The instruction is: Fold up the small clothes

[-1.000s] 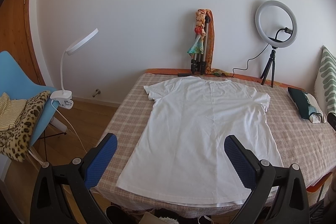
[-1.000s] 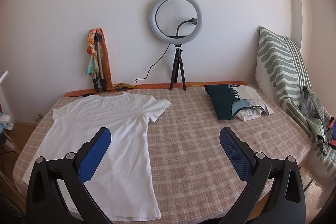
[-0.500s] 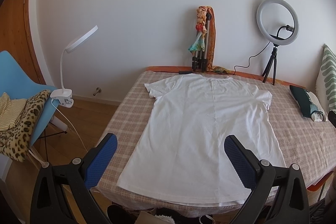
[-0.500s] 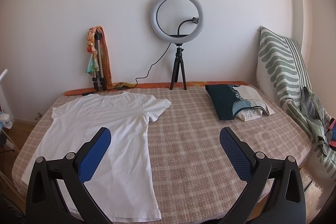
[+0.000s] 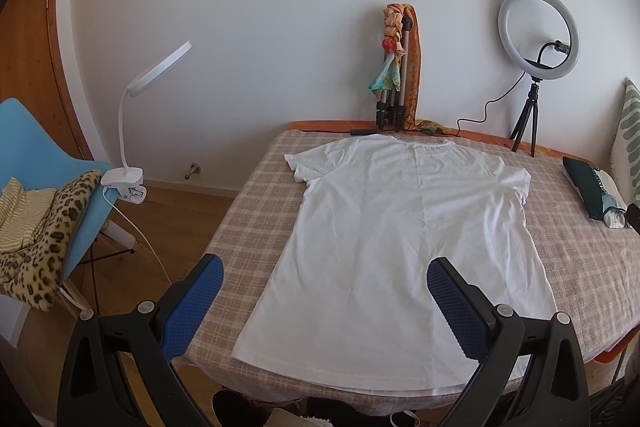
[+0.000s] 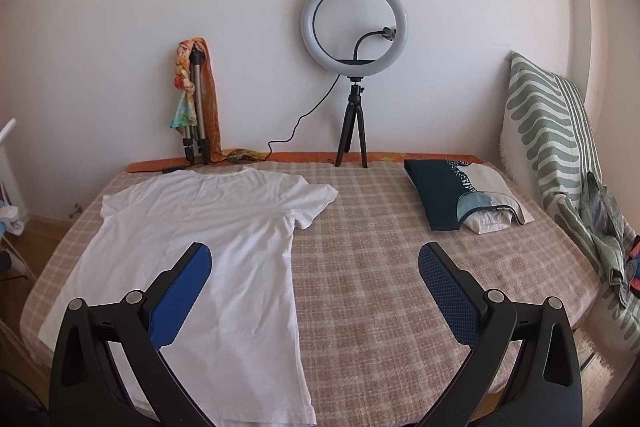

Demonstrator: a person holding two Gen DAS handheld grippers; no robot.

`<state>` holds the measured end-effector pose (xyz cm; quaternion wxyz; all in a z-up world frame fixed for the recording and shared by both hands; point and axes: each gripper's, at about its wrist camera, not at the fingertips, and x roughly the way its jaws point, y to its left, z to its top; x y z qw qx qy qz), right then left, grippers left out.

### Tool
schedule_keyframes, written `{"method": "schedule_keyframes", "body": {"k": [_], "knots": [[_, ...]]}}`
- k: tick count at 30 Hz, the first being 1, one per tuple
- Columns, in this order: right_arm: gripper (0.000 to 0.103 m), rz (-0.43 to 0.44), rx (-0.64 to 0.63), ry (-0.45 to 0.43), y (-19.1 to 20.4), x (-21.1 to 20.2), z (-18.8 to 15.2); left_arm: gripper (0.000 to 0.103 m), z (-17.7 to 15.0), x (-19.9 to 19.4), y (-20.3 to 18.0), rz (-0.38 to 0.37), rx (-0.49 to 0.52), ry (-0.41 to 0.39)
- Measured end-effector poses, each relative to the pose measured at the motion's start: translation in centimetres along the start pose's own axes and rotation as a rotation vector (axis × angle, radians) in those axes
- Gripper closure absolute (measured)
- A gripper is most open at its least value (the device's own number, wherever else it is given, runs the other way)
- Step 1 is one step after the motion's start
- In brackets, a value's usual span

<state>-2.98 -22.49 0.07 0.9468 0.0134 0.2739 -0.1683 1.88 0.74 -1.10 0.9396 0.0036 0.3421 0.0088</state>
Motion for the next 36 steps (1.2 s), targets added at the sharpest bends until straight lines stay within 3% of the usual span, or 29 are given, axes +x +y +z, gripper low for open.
{"method": "schedule_keyframes", "body": {"k": [6, 11, 16, 19, 21, 23, 32, 36], "knots": [[0.0, 0.034, -0.031, 0.012, 1.4, 1.3, 0.8, 0.004, 0.1, 1.7, 1.3, -0.056, -0.021, 0.068], [0.0, 0.125, -0.087, 0.036, 3.7, 3.3, 2.7, 0.02, -0.8, 4.0, 3.2, -0.101, -0.054, 0.168], [0.0, 0.206, -0.135, 0.035, 6.5, 6.0, 5.1, 0.026, -2.5, 5.5, 5.4, -0.114, -0.075, 0.208], [0.0, 0.254, -0.195, 0.05, 9.4, 8.1, 6.8, 0.042, -3.3, 6.0, 6.6, -0.094, -0.07, 0.226], [0.0, 0.298, -0.212, 0.073, 11.2, 9.4, 7.6, 0.047, -3.7, 6.4, 7.7, -0.09, -0.082, 0.236], [0.005, 0.342, -0.232, 0.108, 13.3, 11.0, 8.3, 0.054, -4.2, 6.8, 8.4, -0.09, -0.087, 0.254], [0.038, 0.548, -0.347, 0.303, 24.7, 18.0, 9.1, 0.068, -6.8, 9.5, 10.5, -0.168, -0.155, 0.354], [0.04, 0.608, -0.372, 0.403, 29.5, 21.3, 9.0, 0.071, -7.5, 10.3, 11.3, -0.218, -0.2, 0.371]]}}
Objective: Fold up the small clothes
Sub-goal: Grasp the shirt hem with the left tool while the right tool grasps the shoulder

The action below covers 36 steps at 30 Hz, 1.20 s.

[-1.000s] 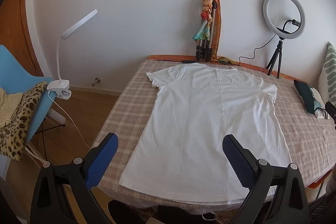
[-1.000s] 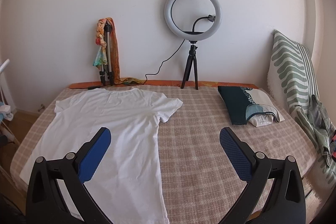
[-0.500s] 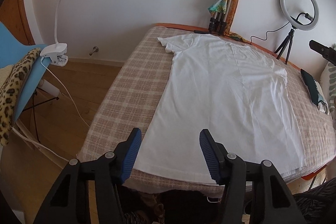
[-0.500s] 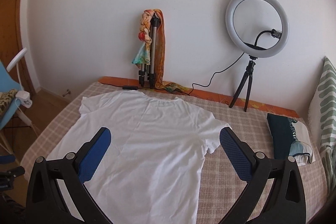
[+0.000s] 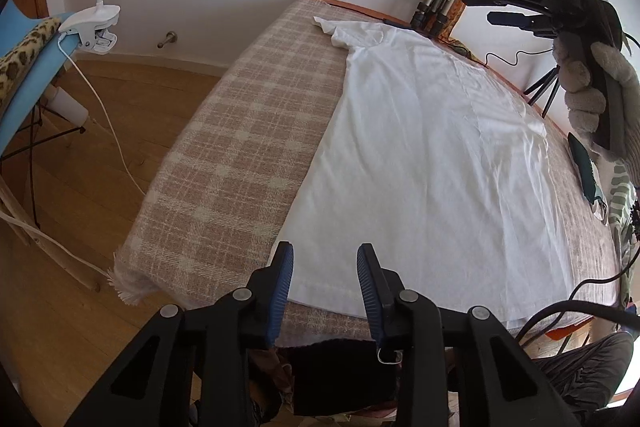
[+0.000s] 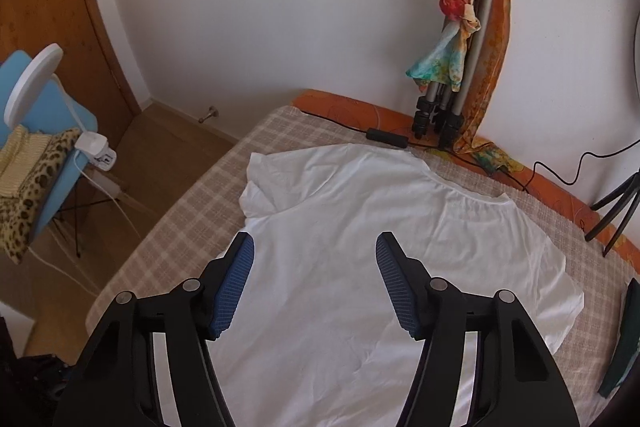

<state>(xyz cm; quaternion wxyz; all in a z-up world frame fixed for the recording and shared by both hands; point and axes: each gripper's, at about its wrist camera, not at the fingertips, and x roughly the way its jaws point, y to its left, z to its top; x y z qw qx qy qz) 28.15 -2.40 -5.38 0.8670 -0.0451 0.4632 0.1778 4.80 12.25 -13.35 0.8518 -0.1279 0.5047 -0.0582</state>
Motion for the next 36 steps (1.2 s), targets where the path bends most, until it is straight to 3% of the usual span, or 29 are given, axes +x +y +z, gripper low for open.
{"method": "schedule_keyframes", "body": {"k": [5, 12, 18, 22, 25, 29, 33, 34, 36], "knots": [[0.04, 0.068, 0.035, 0.094, 1.4, 6.0, 3.1, 0.071, -0.1, 0.9, 1.3, -0.013, -0.03, 0.015], [0.04, 0.1, 0.056, 0.203, 4.0, 13.6, 5.0, 0.072, -0.2, 2.5, 2.6, 0.011, -0.041, 0.05], [0.04, 0.122, 0.049, 0.265, 5.2, 17.4, 5.8, 0.074, -0.3, 3.8, 3.7, 0.012, -0.086, 0.084], [0.039, 0.106, 0.034, 0.291, 5.8, 19.4, 6.5, 0.074, -0.3, 4.0, 3.1, 0.034, -0.05, 0.076], [0.039, 0.094, 0.023, 0.297, 6.0, 20.6, 6.7, 0.081, -0.1, 4.1, 3.0, 0.043, -0.051, 0.068], [0.039, 0.072, 0.014, 0.311, 6.0, 21.9, 6.7, 0.094, 0.1, 4.3, 3.2, -0.001, -0.075, 0.074], [0.04, 0.035, -0.016, 0.323, 6.1, 22.9, 6.5, 0.1, 0.1, 4.3, 2.7, -0.022, -0.062, 0.069], [0.043, 0.024, -0.033, 0.316, 6.2, 22.9, 6.4, 0.101, 0.1, 4.3, 2.7, -0.027, -0.063, 0.065], [0.06, -0.033, -0.08, 0.308, 6.6, 22.8, 6.3, 0.102, 0.2, 4.0, 2.6, -0.04, -0.067, 0.055]]}}
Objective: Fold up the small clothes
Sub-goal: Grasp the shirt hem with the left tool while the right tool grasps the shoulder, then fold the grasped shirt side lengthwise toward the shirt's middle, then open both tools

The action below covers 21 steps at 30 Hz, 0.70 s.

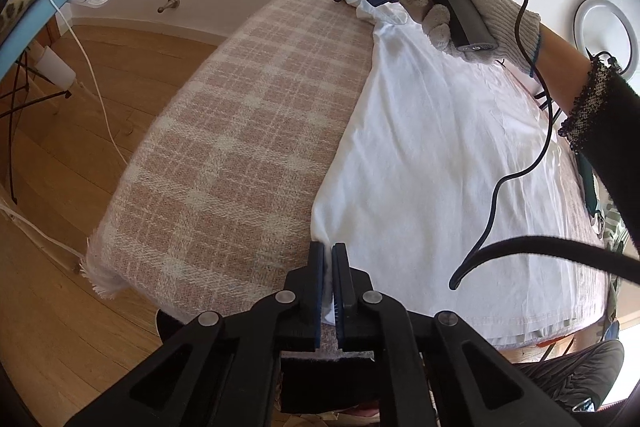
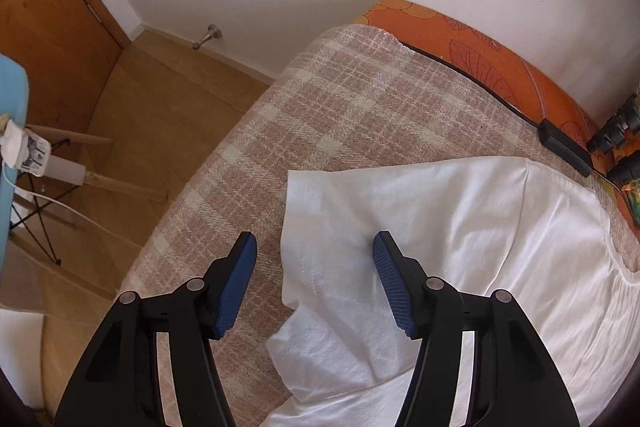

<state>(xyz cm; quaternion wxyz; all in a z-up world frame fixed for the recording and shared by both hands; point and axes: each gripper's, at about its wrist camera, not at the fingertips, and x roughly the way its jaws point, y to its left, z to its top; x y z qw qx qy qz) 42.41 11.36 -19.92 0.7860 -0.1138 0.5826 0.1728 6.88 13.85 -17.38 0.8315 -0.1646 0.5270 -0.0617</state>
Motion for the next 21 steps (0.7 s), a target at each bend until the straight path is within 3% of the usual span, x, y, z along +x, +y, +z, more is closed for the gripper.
{"method": "schedule_keyframes", "body": {"k": [2, 3, 21], "knots": [[0.094, -0.031, -0.022, -0.004, 0.0, -0.2, 0.0, 0.103, 0.0, -0.3, -0.3, -0.009, 0.008, -0.01], [0.097, -0.022, -0.02, -0.001, -0.6, -0.3, 0.1, 0.103, 0.0, -0.4, -0.5, -0.015, 0.014, -0.013], [0.099, 0.073, 0.103, -0.126, -7.1, -6.6, -1.5, 0.103, 0.1, -2.8, -4.5, -0.086, 0.128, -0.096]]}}
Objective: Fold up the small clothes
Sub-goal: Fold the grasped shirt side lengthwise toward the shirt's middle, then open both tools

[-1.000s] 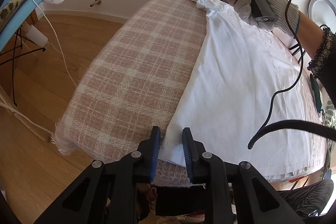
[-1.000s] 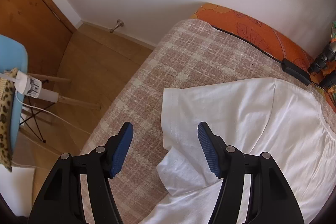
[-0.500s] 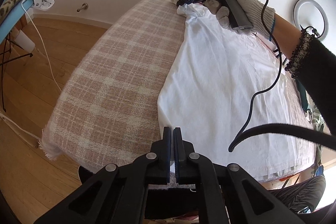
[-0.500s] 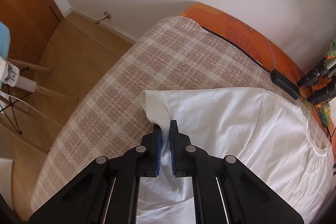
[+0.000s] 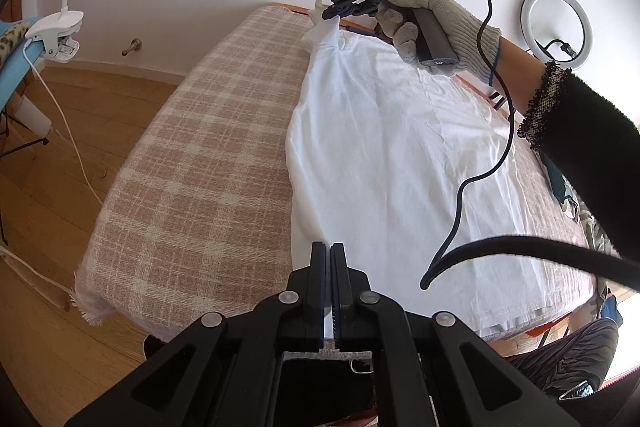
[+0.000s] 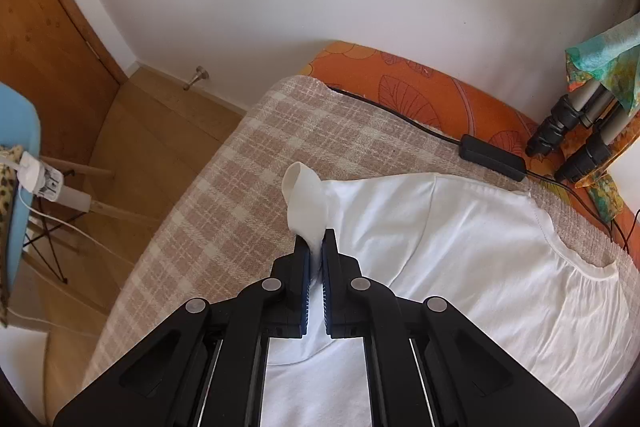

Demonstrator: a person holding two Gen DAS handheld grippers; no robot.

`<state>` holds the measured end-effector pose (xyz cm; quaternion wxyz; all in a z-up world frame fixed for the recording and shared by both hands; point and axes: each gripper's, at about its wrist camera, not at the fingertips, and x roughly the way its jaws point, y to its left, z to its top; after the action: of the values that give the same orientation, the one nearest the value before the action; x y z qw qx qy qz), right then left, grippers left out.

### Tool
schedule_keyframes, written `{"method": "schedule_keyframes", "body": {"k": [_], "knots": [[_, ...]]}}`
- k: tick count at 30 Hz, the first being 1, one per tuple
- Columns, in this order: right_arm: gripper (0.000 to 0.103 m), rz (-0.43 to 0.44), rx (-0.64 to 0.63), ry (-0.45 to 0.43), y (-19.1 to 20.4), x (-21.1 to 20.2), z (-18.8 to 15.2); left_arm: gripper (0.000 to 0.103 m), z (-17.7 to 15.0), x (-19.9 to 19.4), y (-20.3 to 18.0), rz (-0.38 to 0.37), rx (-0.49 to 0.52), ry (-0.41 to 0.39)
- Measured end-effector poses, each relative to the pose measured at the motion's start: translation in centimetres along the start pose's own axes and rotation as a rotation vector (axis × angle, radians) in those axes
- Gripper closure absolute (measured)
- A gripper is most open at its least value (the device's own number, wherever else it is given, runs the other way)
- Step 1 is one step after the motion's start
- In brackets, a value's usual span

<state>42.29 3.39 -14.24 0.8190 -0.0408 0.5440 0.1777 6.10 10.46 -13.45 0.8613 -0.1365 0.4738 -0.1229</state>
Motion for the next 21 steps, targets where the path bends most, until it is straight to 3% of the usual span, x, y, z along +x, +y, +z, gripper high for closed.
{"method": "schedule_keyframes", "body": {"k": [7, 13, 18, 21], "knots": [[0.099, 0.02, 0.064, -0.069, -3.9, -3.0, -1.5, 0.103, -0.1, 0.5, -3.5, -0.053, 0.094, 0.018], [0.099, -0.042, 0.115, -0.097, -8.9, -5.1, -4.3, 0.103, -1.1, 1.9, -7.6, -0.124, 0.197, 0.072], [0.099, -0.057, 0.186, -0.071, -12.4, -4.5, -6.4, 0.103, -1.9, 4.1, -9.8, -0.162, 0.238, 0.149], [0.098, -0.061, 0.215, -0.051, -13.6, -3.9, -7.0, 0.103, -2.0, 4.5, -11.0, -0.157, 0.273, 0.148]]}}
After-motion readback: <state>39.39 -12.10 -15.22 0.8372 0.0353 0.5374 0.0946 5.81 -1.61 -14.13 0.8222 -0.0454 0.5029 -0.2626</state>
